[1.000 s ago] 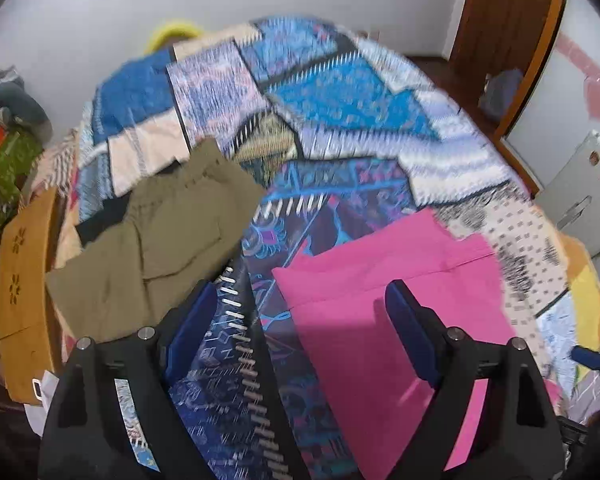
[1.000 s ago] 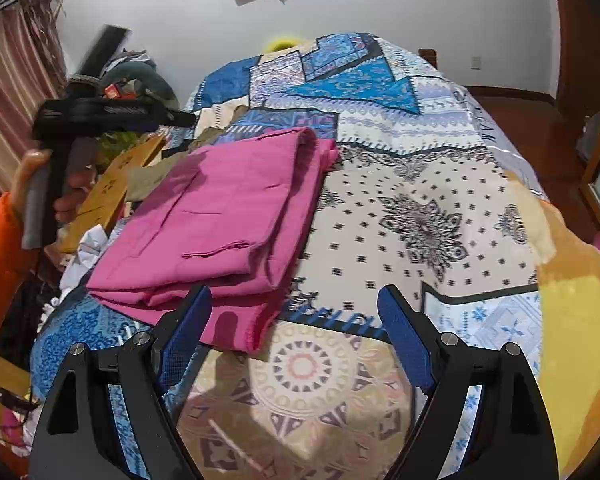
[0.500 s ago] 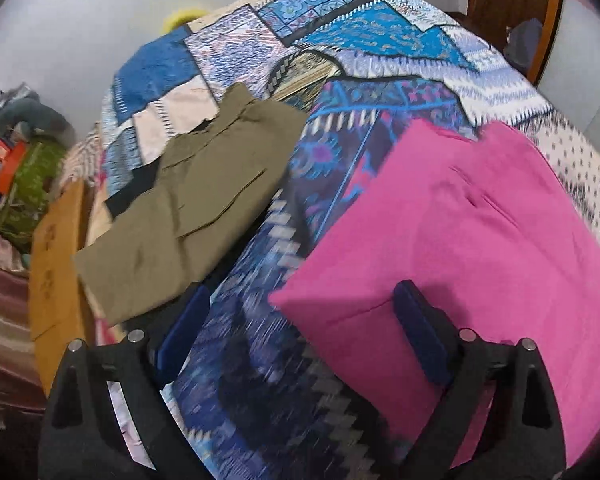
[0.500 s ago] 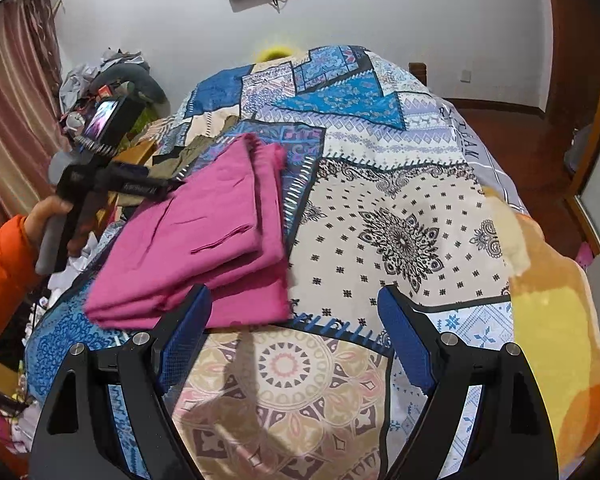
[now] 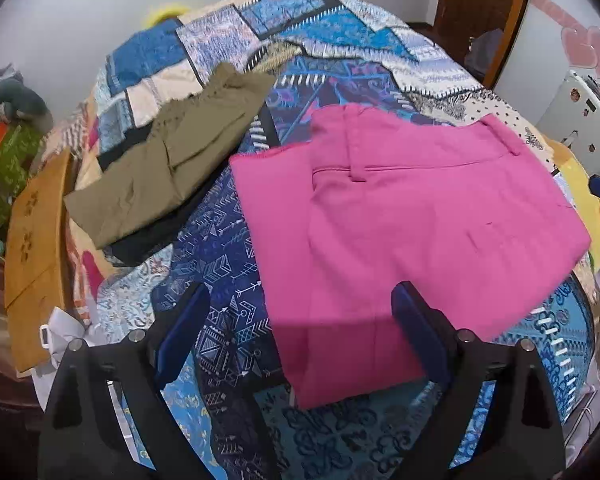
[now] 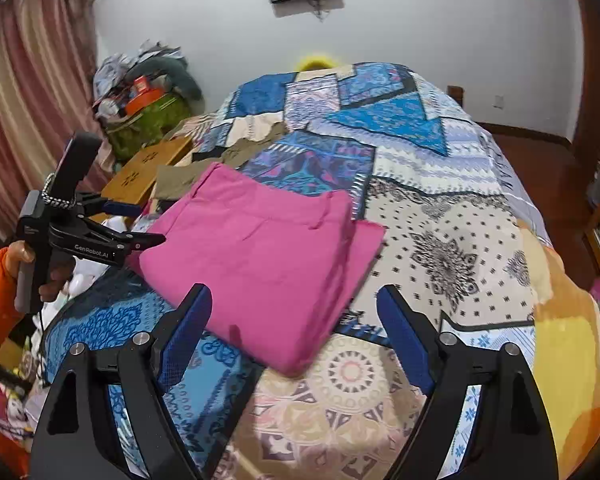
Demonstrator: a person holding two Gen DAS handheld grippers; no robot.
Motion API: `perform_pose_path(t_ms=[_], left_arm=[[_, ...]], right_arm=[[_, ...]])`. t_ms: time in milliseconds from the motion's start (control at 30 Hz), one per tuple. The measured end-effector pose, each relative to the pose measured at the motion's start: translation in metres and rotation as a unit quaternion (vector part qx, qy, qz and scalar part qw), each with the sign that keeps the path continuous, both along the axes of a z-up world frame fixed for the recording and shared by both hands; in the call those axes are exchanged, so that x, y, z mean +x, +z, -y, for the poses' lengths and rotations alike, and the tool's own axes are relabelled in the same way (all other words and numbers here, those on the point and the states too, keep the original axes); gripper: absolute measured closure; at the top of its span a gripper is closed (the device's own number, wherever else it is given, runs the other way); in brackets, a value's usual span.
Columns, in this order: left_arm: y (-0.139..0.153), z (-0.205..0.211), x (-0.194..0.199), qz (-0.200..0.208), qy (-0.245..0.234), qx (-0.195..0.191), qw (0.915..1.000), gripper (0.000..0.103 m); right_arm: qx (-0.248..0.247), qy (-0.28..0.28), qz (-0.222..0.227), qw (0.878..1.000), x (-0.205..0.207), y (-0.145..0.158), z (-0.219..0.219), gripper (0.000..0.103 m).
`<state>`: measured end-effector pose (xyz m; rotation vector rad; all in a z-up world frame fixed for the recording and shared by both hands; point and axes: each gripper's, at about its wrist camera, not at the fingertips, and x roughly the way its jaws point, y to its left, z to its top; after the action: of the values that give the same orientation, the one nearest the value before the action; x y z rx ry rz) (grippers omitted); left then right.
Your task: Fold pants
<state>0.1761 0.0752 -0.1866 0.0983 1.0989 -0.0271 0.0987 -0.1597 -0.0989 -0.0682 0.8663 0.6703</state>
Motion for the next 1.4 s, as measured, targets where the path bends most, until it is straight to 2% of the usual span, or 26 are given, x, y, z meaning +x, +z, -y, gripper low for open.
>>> perform_pose_path(t_ms=[100, 167, 200, 267, 367, 533, 700, 767, 900, 1033, 1200, 1333, 1400], left_arm=[[0.018, 0.003, -0.005, 0.033, 0.0, -0.025, 0.9992, 0.018], [0.032, 0.007, -0.005, 0.05, -0.009, -0.048, 0.9976, 0.037], [0.037, 0.01, -0.004, 0.057, -0.014, -0.052, 0.9969, 0.042], [0.047, 0.02, 0.0, 0.072, -0.028, -0.058, 0.9953, 0.062], [0.054, 0.034, 0.011, 0.077, -0.049, -0.07, 0.9934, 0.078], [0.043, 0.052, 0.031, 0.075, -0.073, -0.063, 0.9926, 0.079], [-0.001, 0.049, 0.046, 0.02, -0.068, -0.059, 0.9957, 0.078], [-0.005, 0.047, 0.034, 0.044, -0.081, -0.056, 0.9942, 0.078], [-0.007, 0.041, 0.015, 0.054, -0.092, -0.046, 0.9933, 0.078], [-0.005, 0.029, 0.003, 0.054, -0.078, -0.054, 0.994, 0.078], [-0.008, 0.019, -0.011, 0.055, -0.049, -0.025, 0.997, 0.078], [-0.009, 0.006, -0.024, 0.056, -0.028, -0.027, 0.9977, 0.067], [-0.01, 0.001, -0.029, 0.056, -0.016, -0.02, 0.9981, 0.066]], right_arm=[[0.005, 0.015, -0.002, 1.0, 0.0, 0.001, -0.008, 0.034], [0.013, 0.022, -0.006, 1.0, 0.003, 0.001, -0.011, 0.042], [0.015, 0.023, -0.007, 1.0, 0.004, 0.002, -0.013, 0.045], [0.019, 0.027, -0.007, 0.999, 0.009, 0.003, -0.02, 0.055], [0.022, 0.034, -0.008, 0.999, 0.02, 0.005, -0.031, 0.065], [0.011, 0.045, -0.006, 0.999, 0.035, 0.004, -0.051, 0.066], [-0.048, 0.064, -0.026, 0.996, 0.045, -0.025, -0.072, 0.066], [-0.059, 0.071, -0.027, 0.995, 0.042, -0.034, -0.072, 0.066], [-0.048, 0.067, -0.027, 0.996, 0.036, -0.034, -0.06, 0.066], [-0.045, 0.056, -0.03, 0.997, 0.032, -0.033, -0.05, 0.066], [-0.032, 0.033, -0.04, 0.998, 0.025, -0.033, -0.031, 0.066], [-0.028, 0.013, -0.042, 0.999, 0.017, -0.034, -0.015, 0.066], [-0.027, 0.005, -0.043, 0.999, 0.014, -0.035, -0.007, 0.066]])
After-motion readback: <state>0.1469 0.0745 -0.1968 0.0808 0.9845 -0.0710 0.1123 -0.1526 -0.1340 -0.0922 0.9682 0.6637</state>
